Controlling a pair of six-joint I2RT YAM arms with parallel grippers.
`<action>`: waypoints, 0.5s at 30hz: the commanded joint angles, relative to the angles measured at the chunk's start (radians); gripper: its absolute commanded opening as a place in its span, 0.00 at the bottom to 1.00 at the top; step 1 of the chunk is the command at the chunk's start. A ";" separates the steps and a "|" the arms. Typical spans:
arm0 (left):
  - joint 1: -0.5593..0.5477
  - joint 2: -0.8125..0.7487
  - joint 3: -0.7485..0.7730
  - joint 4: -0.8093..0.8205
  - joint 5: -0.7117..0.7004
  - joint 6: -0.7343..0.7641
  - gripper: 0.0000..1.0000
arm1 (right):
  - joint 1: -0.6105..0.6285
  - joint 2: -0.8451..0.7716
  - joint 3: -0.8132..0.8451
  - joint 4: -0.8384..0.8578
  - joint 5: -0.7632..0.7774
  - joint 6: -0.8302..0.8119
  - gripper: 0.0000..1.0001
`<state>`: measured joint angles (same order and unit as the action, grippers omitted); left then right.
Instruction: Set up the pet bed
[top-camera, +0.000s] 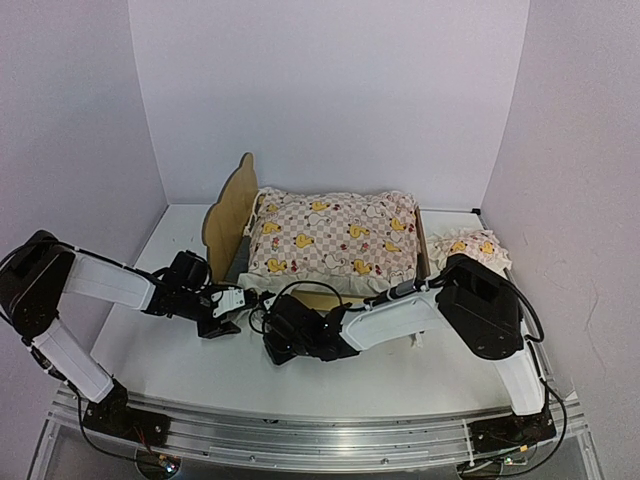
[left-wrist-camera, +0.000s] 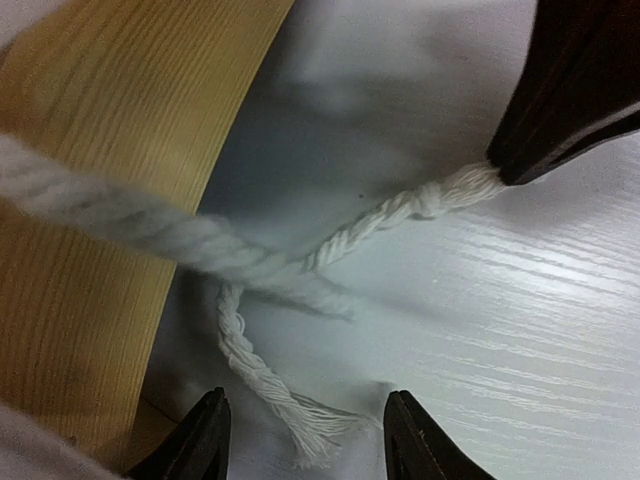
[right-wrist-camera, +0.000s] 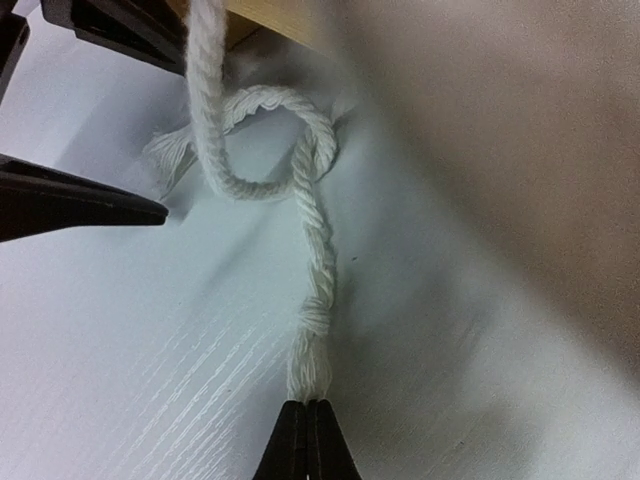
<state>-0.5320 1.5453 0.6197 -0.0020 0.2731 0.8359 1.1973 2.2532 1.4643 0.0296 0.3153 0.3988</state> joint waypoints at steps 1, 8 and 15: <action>-0.002 0.044 0.008 0.070 -0.103 -0.086 0.53 | 0.016 -0.026 0.001 -0.004 -0.028 -0.045 0.00; 0.001 0.090 0.091 -0.160 -0.052 -0.205 0.37 | 0.016 -0.027 0.012 0.018 -0.056 -0.050 0.00; 0.001 0.131 0.097 -0.239 0.010 -0.191 0.04 | 0.016 -0.076 -0.034 0.039 -0.044 -0.081 0.00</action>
<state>-0.5339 1.6339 0.7133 -0.1187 0.2578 0.6558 1.2047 2.2498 1.4547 0.0513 0.2849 0.3571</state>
